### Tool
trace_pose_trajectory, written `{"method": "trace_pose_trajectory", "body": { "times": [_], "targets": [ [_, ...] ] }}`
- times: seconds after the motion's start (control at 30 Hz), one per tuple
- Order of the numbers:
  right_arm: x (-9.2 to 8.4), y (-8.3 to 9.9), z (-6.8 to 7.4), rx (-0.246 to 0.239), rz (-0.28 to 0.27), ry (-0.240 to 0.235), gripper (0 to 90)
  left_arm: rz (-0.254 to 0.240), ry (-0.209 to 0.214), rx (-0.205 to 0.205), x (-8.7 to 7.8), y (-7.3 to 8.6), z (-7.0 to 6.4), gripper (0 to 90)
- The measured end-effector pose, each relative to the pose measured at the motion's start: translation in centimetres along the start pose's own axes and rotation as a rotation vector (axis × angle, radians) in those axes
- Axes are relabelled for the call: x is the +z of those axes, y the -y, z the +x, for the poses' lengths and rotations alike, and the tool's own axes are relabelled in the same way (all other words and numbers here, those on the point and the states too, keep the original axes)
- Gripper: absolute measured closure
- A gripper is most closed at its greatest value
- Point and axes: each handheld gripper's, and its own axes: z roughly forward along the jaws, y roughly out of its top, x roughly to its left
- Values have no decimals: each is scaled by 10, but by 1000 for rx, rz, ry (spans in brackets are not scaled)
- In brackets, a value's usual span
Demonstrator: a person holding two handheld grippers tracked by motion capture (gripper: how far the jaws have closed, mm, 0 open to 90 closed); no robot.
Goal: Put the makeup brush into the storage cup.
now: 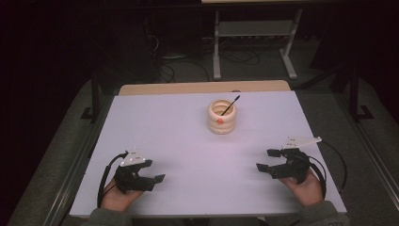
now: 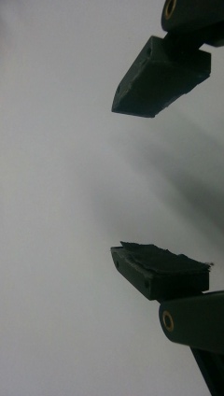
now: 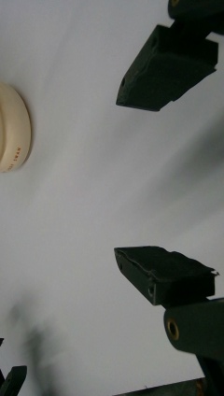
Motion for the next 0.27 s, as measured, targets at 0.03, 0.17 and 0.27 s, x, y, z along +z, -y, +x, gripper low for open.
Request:
{"method": "trace_pose_trajectory", "body": {
  "times": [0.03,0.17,0.27],
  "targets": [
    [0,0,1,0,2,0,212,0,0,0,0,0,0,255],
    [0,-1,3,1,0,3,212,0,1,6,0,0,0,255],
    [0,-2,3,-3,-5,3,212,-2,0,8,0,0,0,255]
  ]
}}
